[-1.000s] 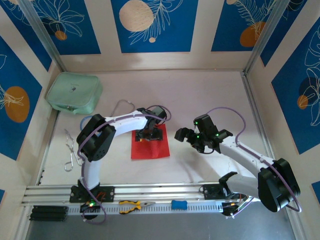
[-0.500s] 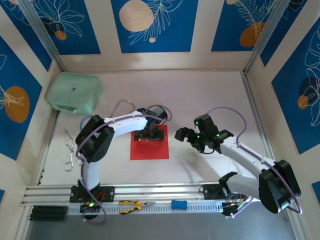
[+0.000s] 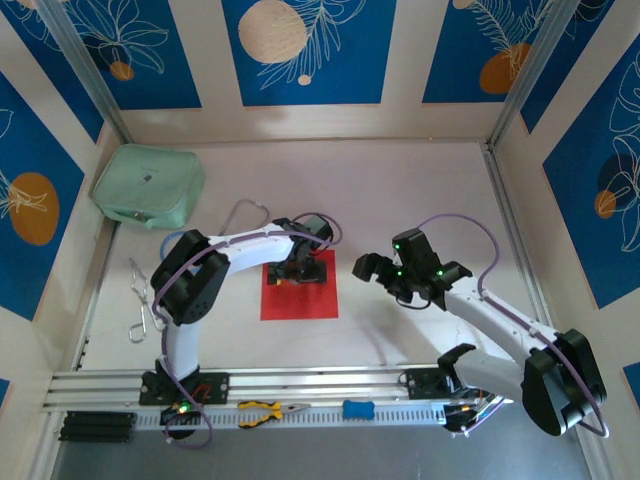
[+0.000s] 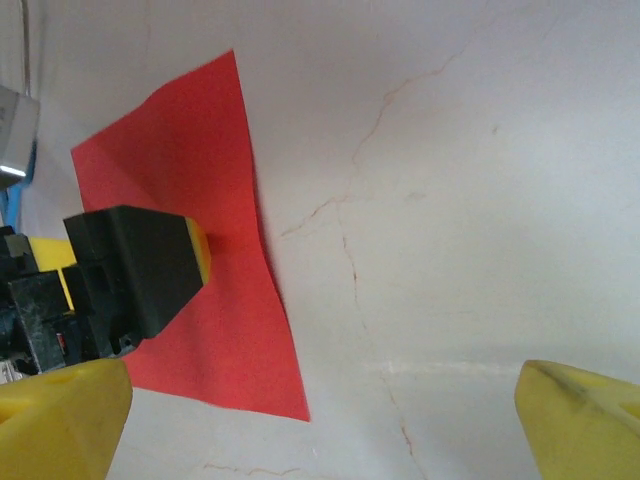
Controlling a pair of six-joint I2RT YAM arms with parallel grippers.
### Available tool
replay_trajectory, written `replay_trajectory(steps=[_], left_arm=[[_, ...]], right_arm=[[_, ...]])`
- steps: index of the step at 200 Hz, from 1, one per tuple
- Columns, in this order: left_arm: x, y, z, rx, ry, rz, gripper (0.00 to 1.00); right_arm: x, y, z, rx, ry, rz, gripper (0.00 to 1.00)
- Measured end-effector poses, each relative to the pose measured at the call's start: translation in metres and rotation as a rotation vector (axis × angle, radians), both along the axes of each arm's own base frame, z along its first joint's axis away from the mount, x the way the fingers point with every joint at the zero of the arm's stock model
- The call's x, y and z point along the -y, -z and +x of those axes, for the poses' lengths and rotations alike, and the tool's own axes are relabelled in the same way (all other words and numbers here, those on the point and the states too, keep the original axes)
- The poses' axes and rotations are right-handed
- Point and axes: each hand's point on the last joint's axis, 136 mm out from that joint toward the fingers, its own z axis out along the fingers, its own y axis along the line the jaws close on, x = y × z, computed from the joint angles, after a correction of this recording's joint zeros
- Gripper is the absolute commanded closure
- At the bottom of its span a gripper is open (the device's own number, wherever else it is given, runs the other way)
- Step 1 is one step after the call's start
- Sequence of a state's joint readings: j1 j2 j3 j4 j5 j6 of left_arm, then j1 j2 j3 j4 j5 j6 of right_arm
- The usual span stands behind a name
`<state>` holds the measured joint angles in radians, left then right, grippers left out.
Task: Fold a paper plane with a square sheet of paper (pick it up from the middle)
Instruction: First fold the square sheet of paper in half at the center of the table.
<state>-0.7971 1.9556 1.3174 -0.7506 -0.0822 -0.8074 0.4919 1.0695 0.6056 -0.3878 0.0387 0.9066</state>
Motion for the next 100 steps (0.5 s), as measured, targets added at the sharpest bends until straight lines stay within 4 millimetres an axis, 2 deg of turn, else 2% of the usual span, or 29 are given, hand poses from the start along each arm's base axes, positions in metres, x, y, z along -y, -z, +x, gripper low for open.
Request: replay_trajectory(steps=[45,100], left_arm=[[0.000,0.000,0.000,0.006,0.000,-0.005,0.07],[-0.001,-0.001,0.000,0.019,0.000,-0.016,0.16]], right_arm=[[0.010,-0.014,0.005,0.097,0.041,-0.006,0.03],[0.020,-0.004,0.000,0.106,0.077,-0.026,0.05]])
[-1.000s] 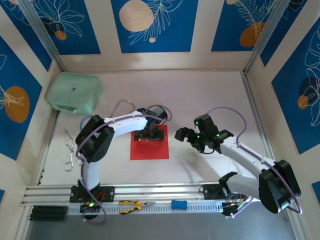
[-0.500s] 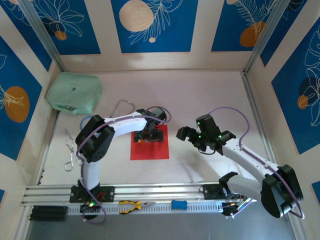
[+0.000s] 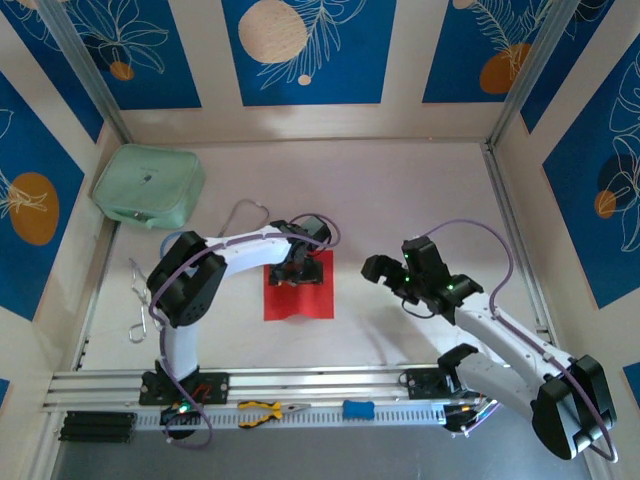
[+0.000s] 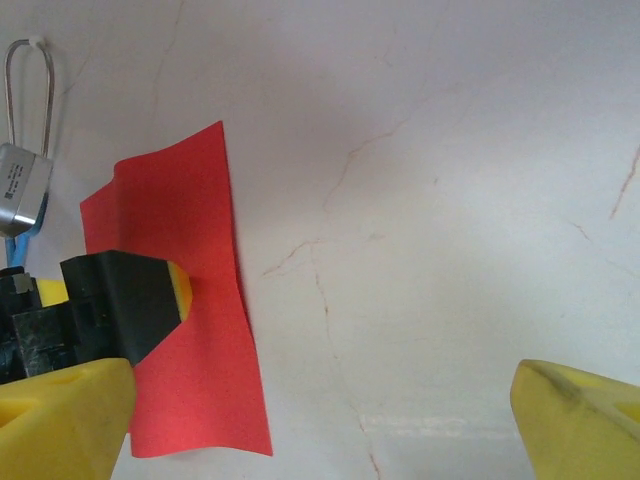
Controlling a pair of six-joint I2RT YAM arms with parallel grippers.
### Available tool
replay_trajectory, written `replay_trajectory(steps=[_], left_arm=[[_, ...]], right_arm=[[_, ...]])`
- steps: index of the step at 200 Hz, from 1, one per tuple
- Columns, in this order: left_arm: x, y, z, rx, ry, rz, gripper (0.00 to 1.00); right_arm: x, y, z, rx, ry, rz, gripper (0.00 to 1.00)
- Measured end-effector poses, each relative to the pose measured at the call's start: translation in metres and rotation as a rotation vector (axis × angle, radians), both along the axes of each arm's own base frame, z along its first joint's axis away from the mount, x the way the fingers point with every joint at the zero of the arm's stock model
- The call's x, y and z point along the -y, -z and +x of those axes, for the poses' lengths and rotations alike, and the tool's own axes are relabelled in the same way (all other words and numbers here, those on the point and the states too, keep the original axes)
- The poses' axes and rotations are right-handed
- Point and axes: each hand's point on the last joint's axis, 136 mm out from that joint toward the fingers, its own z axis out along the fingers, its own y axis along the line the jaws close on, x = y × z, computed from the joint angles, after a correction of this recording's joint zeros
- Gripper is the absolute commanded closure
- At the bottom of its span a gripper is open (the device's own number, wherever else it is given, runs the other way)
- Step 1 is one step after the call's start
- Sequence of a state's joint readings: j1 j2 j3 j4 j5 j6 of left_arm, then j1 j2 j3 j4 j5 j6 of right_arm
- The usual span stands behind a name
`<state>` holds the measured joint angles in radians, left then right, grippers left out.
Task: Fold a paper plane with a square sheet of paper (pick it up from the middle)
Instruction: First fold the square sheet of paper in half at the center of the table.
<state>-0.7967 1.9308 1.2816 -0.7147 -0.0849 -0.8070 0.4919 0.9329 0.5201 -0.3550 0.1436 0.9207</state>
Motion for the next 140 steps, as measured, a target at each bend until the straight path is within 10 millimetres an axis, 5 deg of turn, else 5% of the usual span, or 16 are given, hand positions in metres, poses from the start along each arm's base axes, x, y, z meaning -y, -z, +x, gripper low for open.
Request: replay_trajectory(steps=[29,98,140], left_arm=[[0.000,-0.001,0.000,0.004,0.001,-0.001,0.22],[0.008,-0.006,-0.001,0.043,0.030,-0.087,0.54],[0.021,-0.016,-0.002,0.077,0.051,-0.201,0.62]], right_arm=[[0.006,0.006,-0.005,-0.006,0.020,0.004,0.04],[0.010,0.012,-0.010,-0.087,0.022,0.045,0.04],[0.018,0.019,-0.012,-0.148,0.046,0.021,0.06]])
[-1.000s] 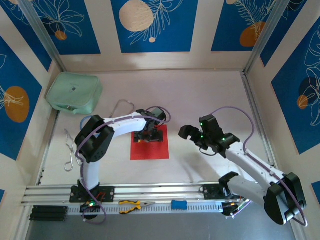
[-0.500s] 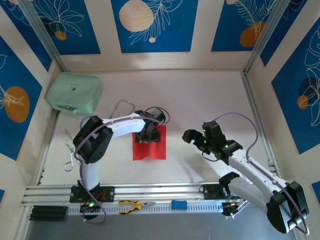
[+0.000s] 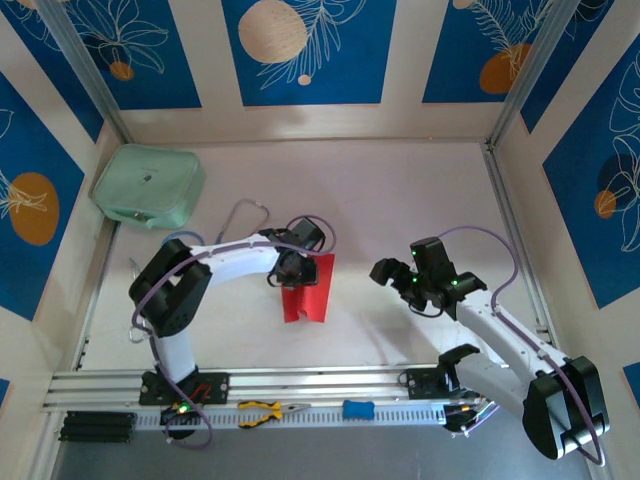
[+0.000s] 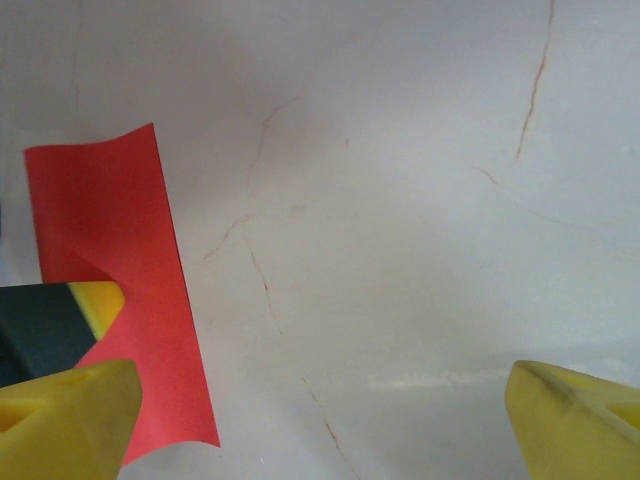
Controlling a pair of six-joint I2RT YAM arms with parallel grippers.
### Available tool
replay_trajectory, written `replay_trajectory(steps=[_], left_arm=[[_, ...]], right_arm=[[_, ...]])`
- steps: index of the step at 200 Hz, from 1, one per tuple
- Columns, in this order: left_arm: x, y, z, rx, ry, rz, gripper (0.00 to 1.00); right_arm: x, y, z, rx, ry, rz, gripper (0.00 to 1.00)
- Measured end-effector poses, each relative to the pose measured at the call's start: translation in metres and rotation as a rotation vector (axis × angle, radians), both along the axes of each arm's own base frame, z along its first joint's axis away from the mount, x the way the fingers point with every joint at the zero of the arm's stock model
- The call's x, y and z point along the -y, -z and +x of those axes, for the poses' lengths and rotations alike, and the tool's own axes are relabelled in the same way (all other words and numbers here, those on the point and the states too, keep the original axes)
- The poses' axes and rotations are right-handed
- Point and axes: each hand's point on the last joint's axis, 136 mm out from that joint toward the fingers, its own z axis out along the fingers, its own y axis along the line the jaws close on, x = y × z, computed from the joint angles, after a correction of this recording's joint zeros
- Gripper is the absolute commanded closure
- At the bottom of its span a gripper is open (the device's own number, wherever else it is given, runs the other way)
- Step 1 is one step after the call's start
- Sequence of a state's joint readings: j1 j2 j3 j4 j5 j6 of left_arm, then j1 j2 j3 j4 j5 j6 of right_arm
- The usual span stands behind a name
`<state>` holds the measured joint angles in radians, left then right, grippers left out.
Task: Fold a paper plane with a square sheet of paper (pick it up from the middle)
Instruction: First fold the square sheet of paper in half at the center of the table.
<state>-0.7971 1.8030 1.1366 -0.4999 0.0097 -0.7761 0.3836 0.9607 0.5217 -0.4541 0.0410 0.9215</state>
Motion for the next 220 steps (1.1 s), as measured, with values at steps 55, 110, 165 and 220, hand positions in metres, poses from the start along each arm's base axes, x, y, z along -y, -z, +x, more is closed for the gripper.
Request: replay_trajectory(steps=[55,110,165,220], left_arm=[[0.039,-0.043,0.005,0.064,0.058,-0.251,0.64],[0.080,-0.081,0.012,0.059,0.080,-0.596,0.65],[0.091,-0.066,0.023,-0.002,0.015,-0.767,0.65],[0.096,-0.041,0.025,-0.049,-0.017,-0.785,0.65]], right_arm=[[0.003,0.003,0.000,-0.010,0.013,-0.014,0.09],[0.003,-0.011,0.013,0.062,0.027,0.028,0.09],[-0.014,-0.035,0.017,0.143,-0.063,0.133,0.14],[-0.027,-0.034,0.014,0.118,-0.127,0.196,0.19]])
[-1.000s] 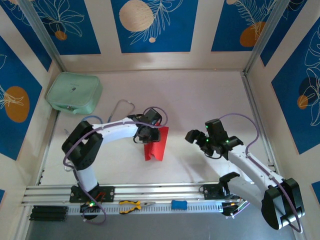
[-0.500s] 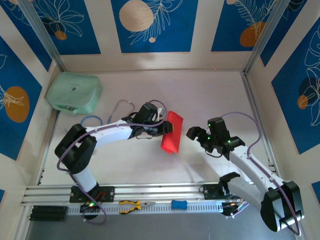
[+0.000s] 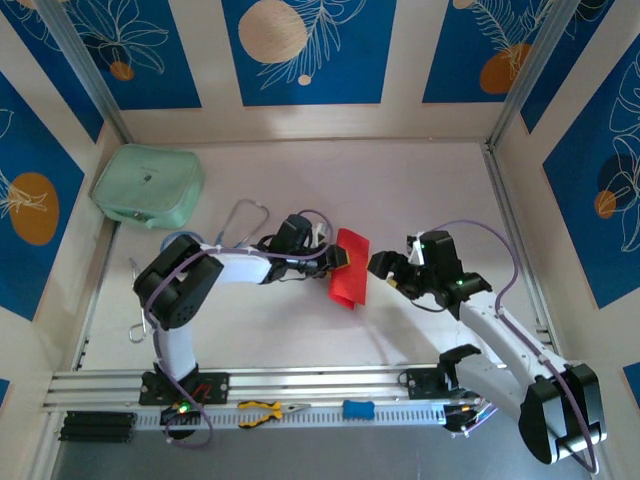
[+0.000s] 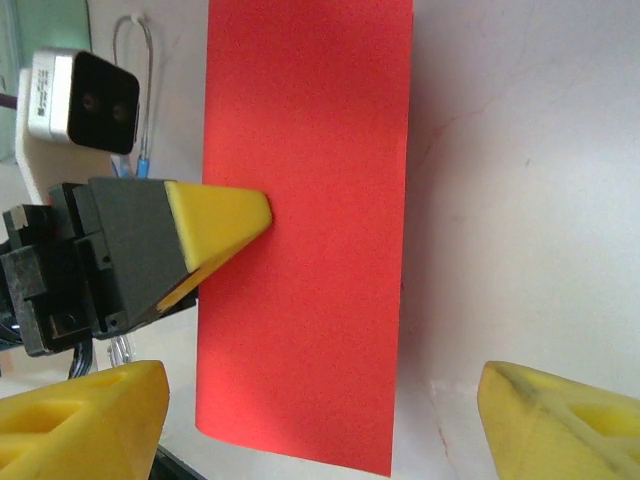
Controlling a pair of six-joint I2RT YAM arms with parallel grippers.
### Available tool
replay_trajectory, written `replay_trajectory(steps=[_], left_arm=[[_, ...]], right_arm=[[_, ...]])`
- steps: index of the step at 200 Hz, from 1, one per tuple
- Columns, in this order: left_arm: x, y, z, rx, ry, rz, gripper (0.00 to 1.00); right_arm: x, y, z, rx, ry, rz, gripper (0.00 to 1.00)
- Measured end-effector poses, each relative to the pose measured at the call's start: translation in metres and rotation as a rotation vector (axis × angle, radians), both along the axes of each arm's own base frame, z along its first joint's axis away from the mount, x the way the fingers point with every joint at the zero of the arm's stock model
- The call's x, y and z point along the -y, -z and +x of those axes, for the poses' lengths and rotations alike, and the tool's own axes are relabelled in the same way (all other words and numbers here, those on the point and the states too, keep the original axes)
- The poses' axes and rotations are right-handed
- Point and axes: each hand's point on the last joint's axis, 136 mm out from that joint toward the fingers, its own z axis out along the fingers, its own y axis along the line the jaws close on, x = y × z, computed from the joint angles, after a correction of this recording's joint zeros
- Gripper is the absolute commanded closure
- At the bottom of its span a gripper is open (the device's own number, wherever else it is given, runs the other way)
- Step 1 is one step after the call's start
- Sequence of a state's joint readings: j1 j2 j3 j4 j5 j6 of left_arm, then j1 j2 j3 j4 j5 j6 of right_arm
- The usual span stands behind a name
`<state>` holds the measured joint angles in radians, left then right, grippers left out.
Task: Fold a paper plane with a square sheet of paper (pick it up from the middle)
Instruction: First fold the square sheet of paper in half at the center of the table.
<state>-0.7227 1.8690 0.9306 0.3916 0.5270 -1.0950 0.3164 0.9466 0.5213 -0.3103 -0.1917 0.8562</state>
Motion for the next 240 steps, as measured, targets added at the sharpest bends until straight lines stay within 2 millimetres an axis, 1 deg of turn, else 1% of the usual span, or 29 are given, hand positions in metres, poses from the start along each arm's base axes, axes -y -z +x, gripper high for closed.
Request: replay_trajectory(steps=[52,73,95,118,140,167,197,235,240], left_arm=[[-0.003,0.026,-0.002,-0.032,0.011,0.056,0.65],[-0.006,0.032,-0.004,-0.038,0.016,0.078,0.64],[-0.009,0.037,-0.005,-0.038,0.017,0.103,0.59],[-0.008,0.035,-0.005,-0.025,0.032,0.113,0.53],[-0.008,0.032,-0.004,-0.010,0.047,0.130,0.44],[-0.018,0.030,-0.003,0.021,0.043,0.194,0.39],[-0.030,0.031,-0.004,0.047,0.050,0.265,0.39],[-0.041,0.033,-0.006,0.066,0.061,0.320,0.46],[-0.043,0.033,-0.005,0.065,0.059,0.325,0.46]], right_arm=[[-0.004,0.001,-0.002,-0.010,-0.018,0.018,0.19],[-0.005,0.006,-0.004,-0.021,-0.023,0.025,0.18],[-0.007,0.009,-0.007,-0.027,-0.031,0.032,0.18],[-0.010,0.009,-0.006,-0.024,-0.041,0.033,0.18],[-0.011,0.012,-0.005,-0.031,-0.044,0.031,0.18],[-0.013,0.017,-0.007,-0.049,-0.054,0.025,0.18],[-0.016,0.021,-0.009,-0.064,-0.065,0.020,0.18],[-0.021,0.027,-0.012,-0.088,-0.084,0.013,0.18],[-0.022,0.028,-0.012,-0.089,-0.086,0.014,0.20]])
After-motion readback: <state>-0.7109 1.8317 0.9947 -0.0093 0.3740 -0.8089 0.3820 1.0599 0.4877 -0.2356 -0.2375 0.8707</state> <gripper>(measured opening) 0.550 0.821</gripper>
